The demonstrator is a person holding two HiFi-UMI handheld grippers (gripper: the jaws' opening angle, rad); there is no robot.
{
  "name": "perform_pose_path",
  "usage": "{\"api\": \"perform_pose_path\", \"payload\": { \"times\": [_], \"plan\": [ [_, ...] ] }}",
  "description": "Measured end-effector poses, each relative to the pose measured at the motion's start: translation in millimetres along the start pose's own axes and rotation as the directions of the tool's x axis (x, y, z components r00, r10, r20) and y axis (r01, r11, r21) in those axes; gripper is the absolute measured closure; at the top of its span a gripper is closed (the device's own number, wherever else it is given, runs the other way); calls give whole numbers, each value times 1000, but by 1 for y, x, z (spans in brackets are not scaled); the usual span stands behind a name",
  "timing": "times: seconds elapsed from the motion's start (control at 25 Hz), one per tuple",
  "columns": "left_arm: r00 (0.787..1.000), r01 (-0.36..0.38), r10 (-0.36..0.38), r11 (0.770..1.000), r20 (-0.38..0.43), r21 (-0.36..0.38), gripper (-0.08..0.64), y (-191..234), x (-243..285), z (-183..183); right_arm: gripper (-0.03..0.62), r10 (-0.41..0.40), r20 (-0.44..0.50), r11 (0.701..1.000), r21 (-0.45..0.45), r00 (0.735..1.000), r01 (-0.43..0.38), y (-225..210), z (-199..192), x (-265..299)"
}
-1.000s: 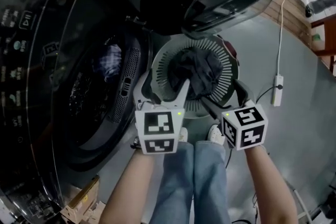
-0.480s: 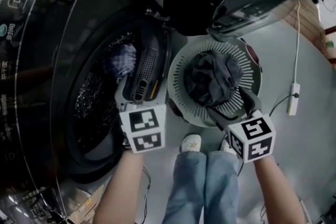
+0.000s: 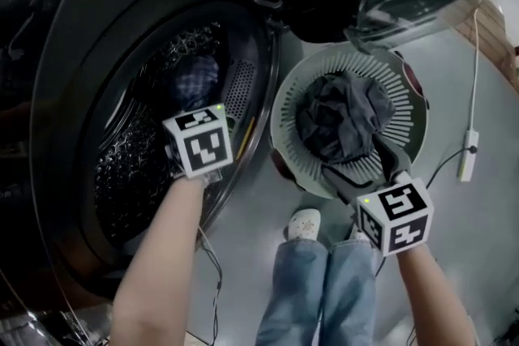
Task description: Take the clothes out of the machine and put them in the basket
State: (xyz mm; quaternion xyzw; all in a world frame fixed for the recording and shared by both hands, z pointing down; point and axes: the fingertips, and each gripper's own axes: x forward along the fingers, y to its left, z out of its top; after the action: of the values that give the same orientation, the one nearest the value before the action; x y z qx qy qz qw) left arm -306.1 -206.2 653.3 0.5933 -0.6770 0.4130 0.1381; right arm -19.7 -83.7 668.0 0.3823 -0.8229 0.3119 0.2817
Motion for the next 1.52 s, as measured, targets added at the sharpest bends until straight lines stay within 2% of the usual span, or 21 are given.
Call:
{"api": "perform_pose_path", "payload": {
  "times": [0.2, 0.32, 0.44, 0.52, 0.56, 0.64, 0.72, 0.76, 0.8, 0.84, 0.92, 1.04, 1.16, 1.24, 1.36, 1.44, 1.52],
  "plan": [
    [992, -73, 83, 992, -92, 107, 167, 15, 28, -14, 124, 4, -12, 1000, 22, 1000, -4, 1, -12, 11],
    [979, -66, 95, 985, -179, 160, 167, 22, 42, -30, 126, 7, -20, 1000, 22, 1000, -7, -2, -15, 17],
    [970, -71, 129, 961, -208, 267, 167, 22, 48, -36, 129, 9, -21, 1000, 20, 1000, -9, -5, -14, 20],
    [963, -52, 130, 948, -234, 313, 180, 20, 50, -38, 129, 9, -18, 1000, 18, 1000, -8, -7, -12, 20],
    [957, -32, 121, 947, -264, 318, 201, 18, 51, -41, 130, 4, -18, 1000, 12, 1000, -4, -10, -10, 21],
    [939, 27, 77, 955, -335, 296, 343, 11, 54, -49, 131, -13, -21, 1000, -6, 1000, 12, -15, -7, 23],
    [929, 70, 39, 959, -369, 276, 386, 3, 57, -51, 133, -23, -23, 1000, -14, 999, 23, -19, -4, 26],
    [927, 73, 40, 956, -374, 284, 434, 2, 57, -51, 135, -26, -23, 1000, -12, 999, 25, -20, -4, 27],
    [927, 68, 51, 952, -371, 299, 499, 2, 55, -50, 137, -27, -23, 1000, -10, 999, 26, -20, -3, 27],
    [931, 56, 63, 949, -359, 311, 510, 2, 54, -48, 138, -27, -24, 1000, -9, 999, 27, -20, -3, 27],
    [942, 25, 87, 945, -324, 327, 514, 2, 51, -45, 141, -24, -29, 1000, -13, 999, 24, -18, -2, 24],
    [960, -32, 132, 926, -245, 376, 517, -2, 38, -37, 145, -16, -51, 999, -32, 999, 14, -13, -6, 13],
    [973, -66, 147, 914, -177, 400, 517, -8, 18, -28, 149, -12, -59, 999, -53, 998, 9, -8, -6, -1],
    [979, -85, 146, 926, -142, 367, 517, -9, 2, -19, 150, -15, -50, 998, -54, 999, 12, -7, -1, -11],
    [984, -115, 147, 955, -102, 274, 517, -8, -28, -8, 152, -22, -37, 999, -42, 999, 20, -6, 6, -29],
    [986, -129, 151, 962, -76, 241, 517, -11, -50, 0, 153, -27, -31, 999, -32, 999, 26, -5, 11, -41],
    [987, -138, 154, 962, -52, 237, 517, -14, -69, 8, 153, -32, -22, 999, -27, 999, 31, -5, 17, -51]
  ]
}}
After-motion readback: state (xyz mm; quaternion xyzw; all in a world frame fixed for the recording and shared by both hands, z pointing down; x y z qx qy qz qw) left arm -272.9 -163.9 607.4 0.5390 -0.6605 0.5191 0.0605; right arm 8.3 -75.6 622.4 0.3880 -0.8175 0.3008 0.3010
